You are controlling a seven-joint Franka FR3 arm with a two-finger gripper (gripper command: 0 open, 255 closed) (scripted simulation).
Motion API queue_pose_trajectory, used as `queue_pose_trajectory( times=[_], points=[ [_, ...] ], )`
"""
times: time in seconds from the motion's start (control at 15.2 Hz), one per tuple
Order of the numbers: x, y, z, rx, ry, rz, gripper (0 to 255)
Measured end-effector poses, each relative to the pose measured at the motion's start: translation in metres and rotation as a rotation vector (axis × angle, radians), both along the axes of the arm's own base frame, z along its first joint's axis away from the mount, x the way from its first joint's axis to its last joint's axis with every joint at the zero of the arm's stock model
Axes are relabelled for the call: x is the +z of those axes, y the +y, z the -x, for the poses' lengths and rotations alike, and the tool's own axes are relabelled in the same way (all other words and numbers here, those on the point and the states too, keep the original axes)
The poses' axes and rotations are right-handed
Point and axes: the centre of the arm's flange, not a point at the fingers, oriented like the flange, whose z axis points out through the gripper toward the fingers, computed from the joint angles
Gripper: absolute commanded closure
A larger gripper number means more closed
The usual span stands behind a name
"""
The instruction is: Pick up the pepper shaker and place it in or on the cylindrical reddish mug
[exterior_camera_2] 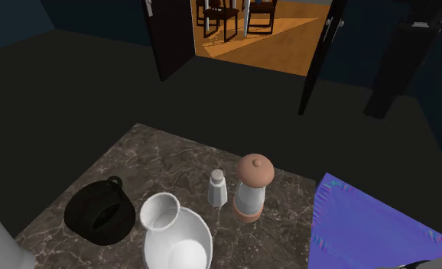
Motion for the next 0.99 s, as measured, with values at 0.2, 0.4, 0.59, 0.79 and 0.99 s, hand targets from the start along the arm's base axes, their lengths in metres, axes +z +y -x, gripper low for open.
queue_pose_trajectory(
  times=[0.2, 0.4, 0.59, 0.79, 0.99],
  points=[
    [-0.009, 0.007, -0.009, -0.005, -0.001, 0.002, 0],
    [-0.034, 0.023, -0.032, -0.015, -0.004, 0.006, 0],
    [-0.062, 0.045, -0.057, -0.026, -0.007, 0.011, 0],
    [-0.086, 0.062, -0.076, -0.038, -0.012, 0.015, 0],
    [-0.112, 0.080, -0.099, -0.050, -0.017, 0.020, 0]
  ],
)
